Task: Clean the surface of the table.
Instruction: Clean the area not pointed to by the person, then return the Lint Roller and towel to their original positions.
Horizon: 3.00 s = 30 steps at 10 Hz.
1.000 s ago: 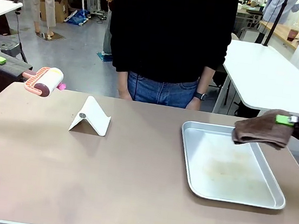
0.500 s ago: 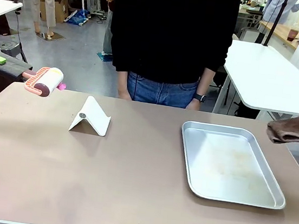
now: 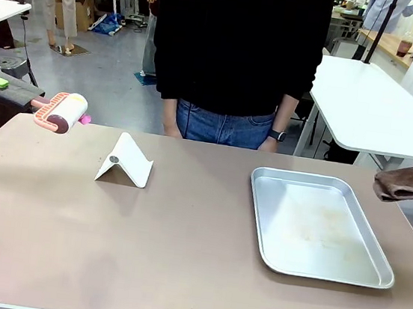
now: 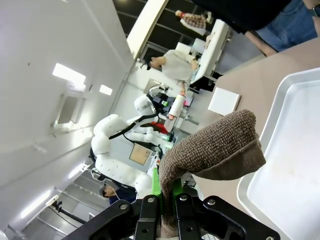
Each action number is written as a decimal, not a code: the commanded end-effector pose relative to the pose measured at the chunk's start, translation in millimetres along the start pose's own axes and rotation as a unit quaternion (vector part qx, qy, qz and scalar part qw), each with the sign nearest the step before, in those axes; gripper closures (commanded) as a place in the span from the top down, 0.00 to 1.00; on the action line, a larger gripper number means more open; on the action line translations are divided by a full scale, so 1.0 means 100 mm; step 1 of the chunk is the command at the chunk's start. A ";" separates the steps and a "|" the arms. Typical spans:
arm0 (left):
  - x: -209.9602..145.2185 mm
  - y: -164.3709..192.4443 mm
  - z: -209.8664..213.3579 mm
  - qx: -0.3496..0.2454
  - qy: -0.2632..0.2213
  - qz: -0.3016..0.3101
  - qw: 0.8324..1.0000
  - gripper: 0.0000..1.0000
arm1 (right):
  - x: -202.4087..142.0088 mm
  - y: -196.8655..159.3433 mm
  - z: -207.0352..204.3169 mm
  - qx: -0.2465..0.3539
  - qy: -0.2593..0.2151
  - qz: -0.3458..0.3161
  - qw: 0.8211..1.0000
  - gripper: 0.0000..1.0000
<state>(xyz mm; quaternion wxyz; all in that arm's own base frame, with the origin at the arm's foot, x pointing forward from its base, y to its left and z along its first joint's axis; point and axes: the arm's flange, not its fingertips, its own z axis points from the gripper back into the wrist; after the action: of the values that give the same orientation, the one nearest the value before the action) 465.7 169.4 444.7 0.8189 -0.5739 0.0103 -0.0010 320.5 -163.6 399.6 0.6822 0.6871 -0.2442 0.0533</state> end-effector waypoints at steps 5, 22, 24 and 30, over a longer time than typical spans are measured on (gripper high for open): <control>-0.04 -0.04 -0.02 0.000 -0.001 0.003 1.000 0.23 | 0.00 0.00 0.00 0.000 0.000 0.000 1.000 0.09; -0.01 -0.66 -0.25 0.077 0.016 -0.049 0.996 0.23 | 0.15 0.17 -0.89 -0.065 0.065 0.051 0.994 0.09; 0.05 -1.13 -0.56 0.138 0.037 -0.074 0.987 0.23 | 0.18 0.27 -1.74 -0.115 0.136 0.105 0.978 0.09; 0.28 -1.48 -1.60 0.227 0.057 -0.118 0.965 0.23 | 0.09 0.00 -3.26 -0.200 0.253 0.165 0.932 0.09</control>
<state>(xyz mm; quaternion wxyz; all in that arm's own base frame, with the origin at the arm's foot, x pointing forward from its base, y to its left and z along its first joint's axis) 497.0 -33.8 530.9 0.9303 -0.3479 -0.0042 -0.1165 400.5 159.8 421.7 0.8213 0.4500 -0.1853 0.2977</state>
